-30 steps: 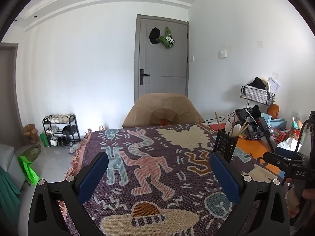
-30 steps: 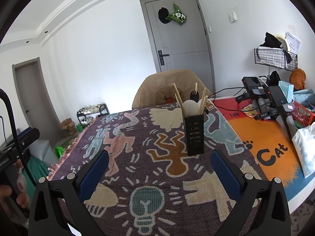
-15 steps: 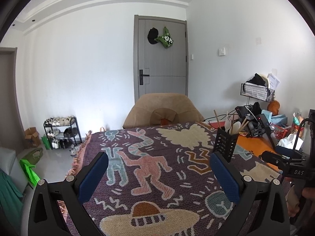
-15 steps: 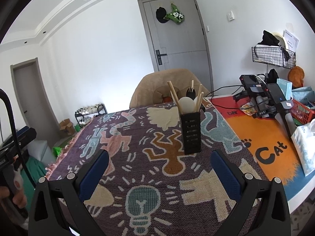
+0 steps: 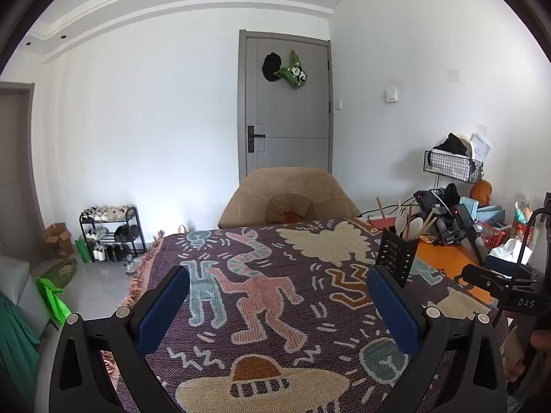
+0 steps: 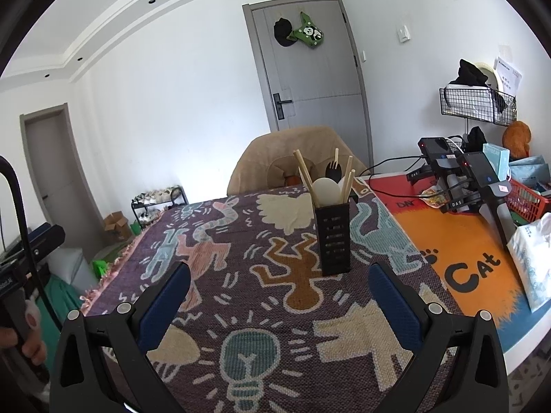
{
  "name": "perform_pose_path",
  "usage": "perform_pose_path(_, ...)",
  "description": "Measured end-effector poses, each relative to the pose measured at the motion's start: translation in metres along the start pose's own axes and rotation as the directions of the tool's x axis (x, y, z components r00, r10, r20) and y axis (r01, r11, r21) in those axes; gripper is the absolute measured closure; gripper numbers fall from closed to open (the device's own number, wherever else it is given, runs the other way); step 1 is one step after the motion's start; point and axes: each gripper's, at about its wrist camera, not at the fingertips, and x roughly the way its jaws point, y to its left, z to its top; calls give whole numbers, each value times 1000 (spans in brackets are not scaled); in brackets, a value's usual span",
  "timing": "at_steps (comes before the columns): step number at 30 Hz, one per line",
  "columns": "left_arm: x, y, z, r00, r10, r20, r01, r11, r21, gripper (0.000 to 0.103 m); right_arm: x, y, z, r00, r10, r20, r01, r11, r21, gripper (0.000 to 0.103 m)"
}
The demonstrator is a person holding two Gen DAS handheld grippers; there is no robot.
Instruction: Organize utensils
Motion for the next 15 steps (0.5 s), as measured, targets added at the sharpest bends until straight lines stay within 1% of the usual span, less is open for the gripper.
perform_pose_path(12, -1, 3, 0, 1000, 6, 2, -6, 1000, -7, 0, 1, -1, 1, 1000, -3, 1, 3, 1000, -3, 0)
perform_pose_path(15, -4, 2, -1, 1000, 24, 18, -24, 1000, 5, 0, 0, -1, 1, 1000, -5, 5, 5, 1000, -8, 0)
